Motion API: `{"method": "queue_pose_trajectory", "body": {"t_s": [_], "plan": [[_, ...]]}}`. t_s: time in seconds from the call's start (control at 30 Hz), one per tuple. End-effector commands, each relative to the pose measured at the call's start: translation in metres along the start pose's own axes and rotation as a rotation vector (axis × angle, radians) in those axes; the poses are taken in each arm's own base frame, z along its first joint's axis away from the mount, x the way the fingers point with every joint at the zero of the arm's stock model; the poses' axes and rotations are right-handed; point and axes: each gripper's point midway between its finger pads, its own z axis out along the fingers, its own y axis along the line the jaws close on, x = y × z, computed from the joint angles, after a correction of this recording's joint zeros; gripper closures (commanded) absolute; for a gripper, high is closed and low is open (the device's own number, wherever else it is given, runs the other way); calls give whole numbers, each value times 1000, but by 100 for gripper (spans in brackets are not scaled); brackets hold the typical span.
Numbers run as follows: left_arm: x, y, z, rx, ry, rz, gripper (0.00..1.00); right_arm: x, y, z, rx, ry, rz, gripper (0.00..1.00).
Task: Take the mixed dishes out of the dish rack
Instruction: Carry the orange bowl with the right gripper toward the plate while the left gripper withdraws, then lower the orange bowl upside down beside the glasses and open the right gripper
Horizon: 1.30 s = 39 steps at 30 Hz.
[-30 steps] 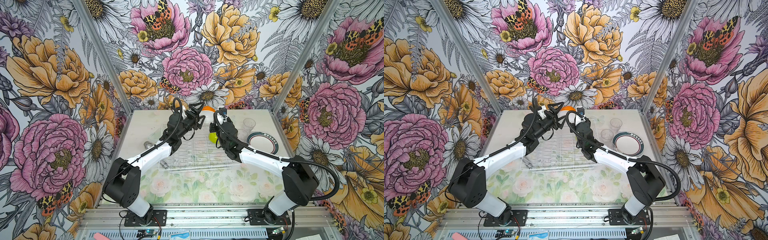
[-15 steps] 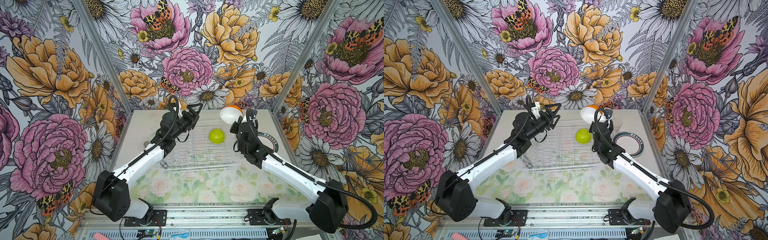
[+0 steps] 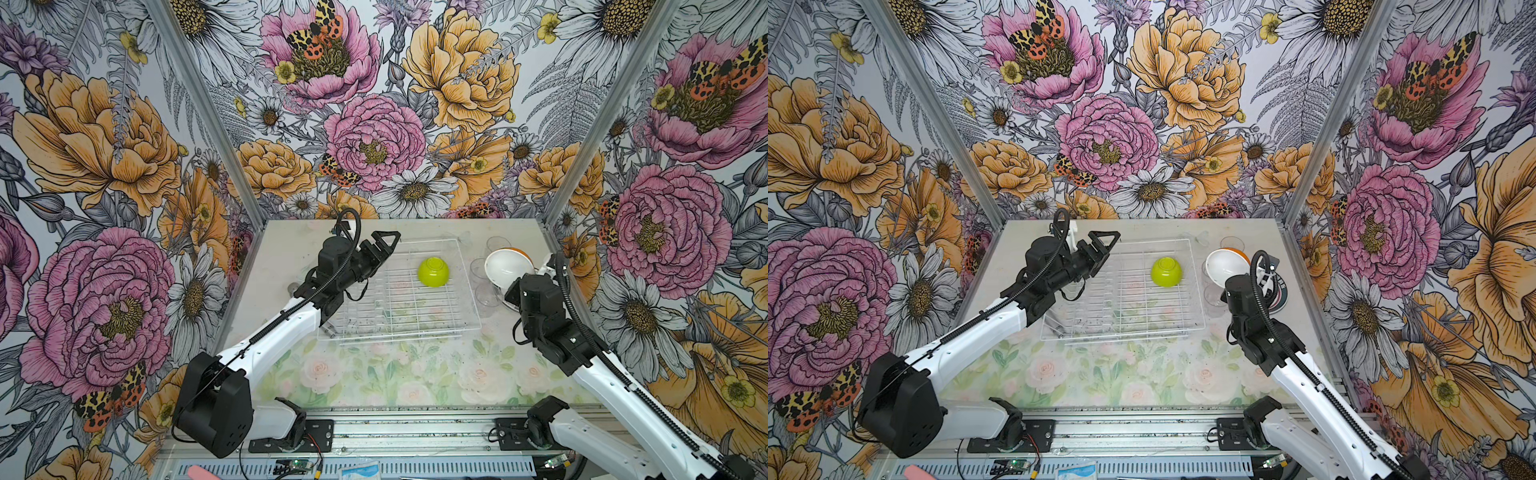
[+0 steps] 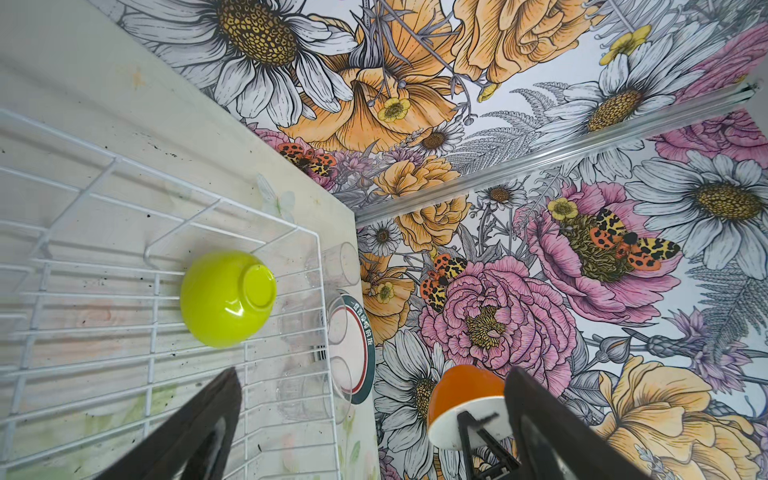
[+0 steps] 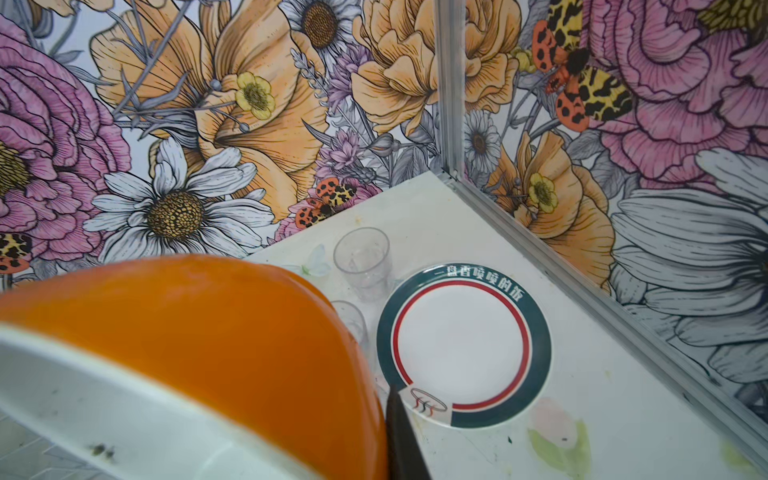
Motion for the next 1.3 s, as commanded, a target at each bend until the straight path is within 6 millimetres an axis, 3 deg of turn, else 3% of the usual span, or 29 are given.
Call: {"method": "queue_pose_trajectory", "body": {"t_s": [0.0, 0.37, 0.87, 1.0, 1.27], "plan": [[6, 3, 0, 2, 34, 32, 1, 25, 2, -2, -73, 126, -13, 100], [6, 2, 6, 13, 51, 35, 1, 90, -8, -6, -150, 398, -140, 100], [8, 8, 16, 23, 50, 1, 1, 137, -38, -4, -90, 565, -110, 100], [9, 9, 18, 25, 50, -3, 1, 141, -40, -2, -79, 591, -93, 100], [12, 7, 20, 41, 68, -10, 1, 170, -34, 6, -91, 750, -108, 100]]}}
